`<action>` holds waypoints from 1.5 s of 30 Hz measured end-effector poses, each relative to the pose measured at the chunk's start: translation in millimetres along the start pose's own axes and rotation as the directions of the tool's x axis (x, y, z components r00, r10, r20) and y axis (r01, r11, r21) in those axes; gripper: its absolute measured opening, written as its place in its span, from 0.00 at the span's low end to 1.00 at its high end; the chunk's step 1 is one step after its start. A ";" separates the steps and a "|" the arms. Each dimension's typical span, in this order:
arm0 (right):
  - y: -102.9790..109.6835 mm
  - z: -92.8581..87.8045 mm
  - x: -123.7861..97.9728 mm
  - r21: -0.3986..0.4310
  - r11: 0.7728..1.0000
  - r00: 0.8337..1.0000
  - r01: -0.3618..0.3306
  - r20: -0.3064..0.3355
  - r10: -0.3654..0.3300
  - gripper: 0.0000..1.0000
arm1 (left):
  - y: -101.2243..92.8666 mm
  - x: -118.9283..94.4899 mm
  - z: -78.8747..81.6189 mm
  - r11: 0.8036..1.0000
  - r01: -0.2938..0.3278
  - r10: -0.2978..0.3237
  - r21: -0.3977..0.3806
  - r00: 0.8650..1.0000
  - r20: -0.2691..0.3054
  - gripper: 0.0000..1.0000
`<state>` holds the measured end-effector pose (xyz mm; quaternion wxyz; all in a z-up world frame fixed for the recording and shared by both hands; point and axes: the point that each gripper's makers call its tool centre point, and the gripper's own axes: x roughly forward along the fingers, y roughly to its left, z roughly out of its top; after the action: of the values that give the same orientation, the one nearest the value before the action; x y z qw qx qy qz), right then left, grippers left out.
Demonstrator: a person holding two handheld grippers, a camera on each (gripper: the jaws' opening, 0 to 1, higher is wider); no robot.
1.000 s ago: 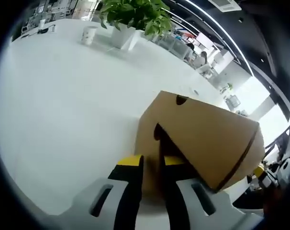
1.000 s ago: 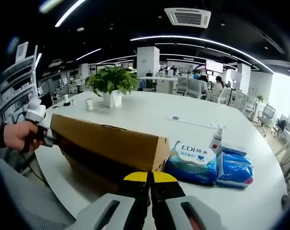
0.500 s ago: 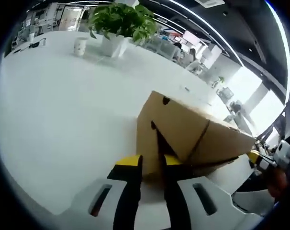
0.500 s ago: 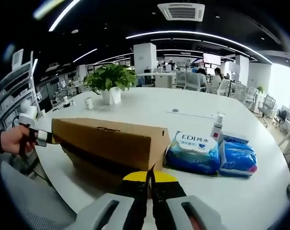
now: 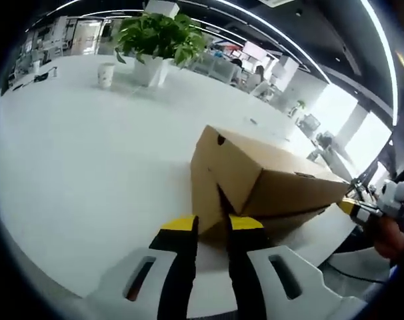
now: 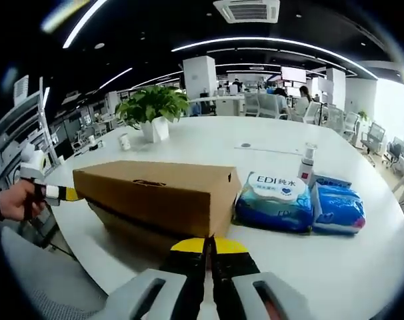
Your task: Operate the shoe box by opening the lid, removing the specified soft item, and placing it in the target area until the item is outside and the box remains undamaged.
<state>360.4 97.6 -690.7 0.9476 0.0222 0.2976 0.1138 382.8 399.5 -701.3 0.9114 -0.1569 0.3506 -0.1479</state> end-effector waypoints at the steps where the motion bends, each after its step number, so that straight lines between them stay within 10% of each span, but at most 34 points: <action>1: -0.3 -0.5 0.8 0.004 1.000 1.000 -0.001 0.000 0.001 0.00 | -0.1 0.2 0.2 1.000 0.001 -0.001 0.002 1.000 0.000 0.16; 32: -10.4 -22.6 1.5 0.055 0.998 0.999 0.020 -0.048 -0.017 0.00 | 13.6 -8.5 8.1 0.999 -0.016 0.016 -0.042 1.000 0.012 0.15; 45: -31.5 20.5 -12.6 0.309 0.951 0.995 -0.008 0.099 -0.023 0.18 | -6.4 -1.8 37.8 0.997 0.058 -0.056 -0.050 0.997 0.046 0.37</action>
<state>368.4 64.6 -670.2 0.9467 0.1749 0.2634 0.0609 406.4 401.3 -671.0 0.9100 -0.1936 0.3293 -0.1611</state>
